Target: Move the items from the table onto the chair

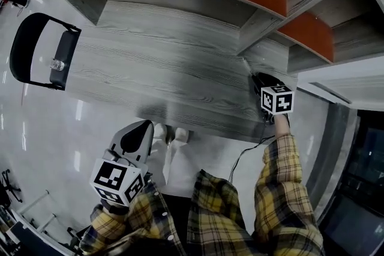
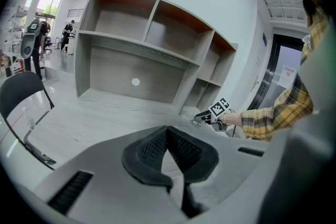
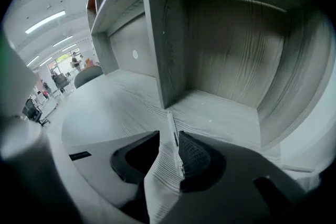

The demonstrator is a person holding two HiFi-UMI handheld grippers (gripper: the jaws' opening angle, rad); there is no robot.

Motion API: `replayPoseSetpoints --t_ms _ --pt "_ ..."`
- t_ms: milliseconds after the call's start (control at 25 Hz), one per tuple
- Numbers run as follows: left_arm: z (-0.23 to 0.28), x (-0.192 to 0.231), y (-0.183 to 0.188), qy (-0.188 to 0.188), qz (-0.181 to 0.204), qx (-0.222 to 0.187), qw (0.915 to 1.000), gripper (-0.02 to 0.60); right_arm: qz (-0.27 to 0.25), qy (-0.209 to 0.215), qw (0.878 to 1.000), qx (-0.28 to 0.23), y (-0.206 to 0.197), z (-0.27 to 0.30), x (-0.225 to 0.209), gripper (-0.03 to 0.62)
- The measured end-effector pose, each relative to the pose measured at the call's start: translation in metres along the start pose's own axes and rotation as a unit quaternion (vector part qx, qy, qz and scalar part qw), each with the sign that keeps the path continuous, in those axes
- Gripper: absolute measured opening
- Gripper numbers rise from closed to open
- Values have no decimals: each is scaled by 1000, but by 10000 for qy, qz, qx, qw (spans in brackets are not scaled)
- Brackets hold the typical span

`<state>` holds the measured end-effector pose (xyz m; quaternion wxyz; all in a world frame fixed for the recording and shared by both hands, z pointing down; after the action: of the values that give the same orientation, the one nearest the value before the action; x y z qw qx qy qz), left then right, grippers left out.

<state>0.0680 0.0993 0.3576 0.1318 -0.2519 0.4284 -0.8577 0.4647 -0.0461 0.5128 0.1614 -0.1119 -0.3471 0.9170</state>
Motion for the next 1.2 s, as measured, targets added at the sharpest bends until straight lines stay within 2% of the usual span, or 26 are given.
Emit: replayPoseSetpoints --t_ms 280,480,640,720,920,1200 --pt "8 1 -8 61 -46 166 9998 3 -19 58 9999 130 -22 21 -15 104" --pt "11 -2 -7 49 -62 135 9999 3 -150 -128 9995 235 -29 26 -12 101" --pt "11 -6 -8 44 -69 97 9999 3 -260 -222 9991 255 -30 26 -11 66" --pt "10 -8 -8 53 -68 72 9999 3 -151 -227 9993 270 -29 27 -11 63" --pt "4 -8 -4 103 -92 -104 9999 3 309 -179 9993 -75 -19 11 -5 61" --pt "-6 -6 2 61 -225 -503 9985 3 485 -12 9967 -649 11 -41 36 61"
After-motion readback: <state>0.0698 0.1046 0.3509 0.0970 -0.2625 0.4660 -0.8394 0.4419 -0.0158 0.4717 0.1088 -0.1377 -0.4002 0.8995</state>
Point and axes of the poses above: the fingertips, and each gripper's own axes: z forward along the fingers, x to its left, y out of its top, the point moved 7 cm from there along -z, backward along the fingers, and after that the axes turned 4 degrees about -x, right-handed, at the moved point
